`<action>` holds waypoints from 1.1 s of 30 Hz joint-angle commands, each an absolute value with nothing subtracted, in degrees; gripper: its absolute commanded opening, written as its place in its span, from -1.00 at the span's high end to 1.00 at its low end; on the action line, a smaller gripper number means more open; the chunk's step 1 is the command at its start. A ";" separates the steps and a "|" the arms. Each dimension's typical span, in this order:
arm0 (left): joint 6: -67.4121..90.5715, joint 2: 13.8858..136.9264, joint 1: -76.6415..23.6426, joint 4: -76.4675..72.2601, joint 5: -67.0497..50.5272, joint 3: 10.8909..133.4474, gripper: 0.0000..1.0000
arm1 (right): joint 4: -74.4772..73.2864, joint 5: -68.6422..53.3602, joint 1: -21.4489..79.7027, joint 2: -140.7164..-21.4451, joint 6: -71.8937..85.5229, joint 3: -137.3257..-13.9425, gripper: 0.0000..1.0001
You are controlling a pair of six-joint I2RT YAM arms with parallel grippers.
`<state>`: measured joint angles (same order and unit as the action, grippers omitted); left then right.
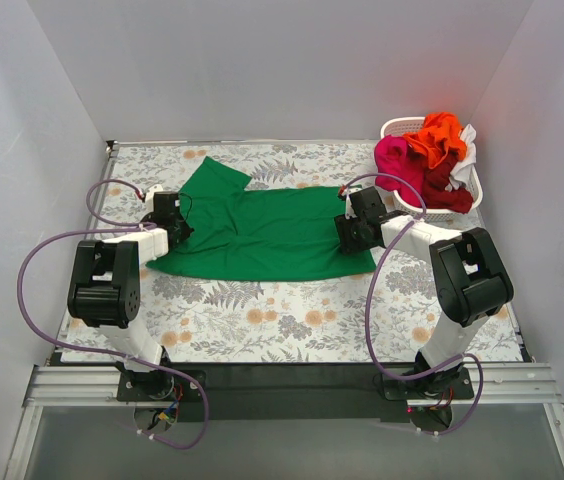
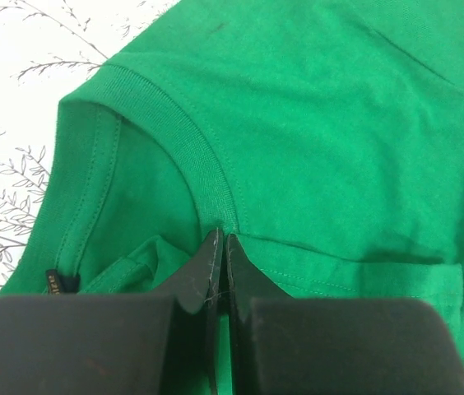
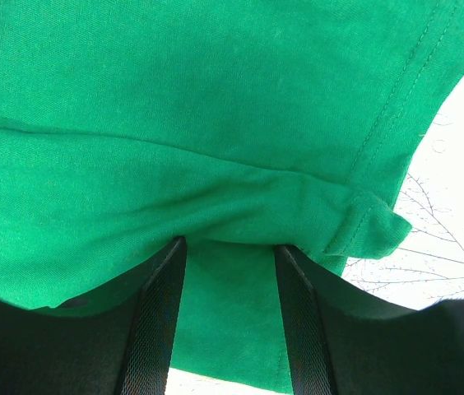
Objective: Fold and stack the t-shirts
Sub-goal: Fold the tshirt
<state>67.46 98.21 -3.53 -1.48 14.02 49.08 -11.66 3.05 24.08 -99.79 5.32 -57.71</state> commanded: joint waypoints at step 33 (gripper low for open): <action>60.12 106.96 -2.55 -15.48 24.34 58.09 0.74 | -15.73 3.60 24.43 -101.08 5.10 -56.95 0.15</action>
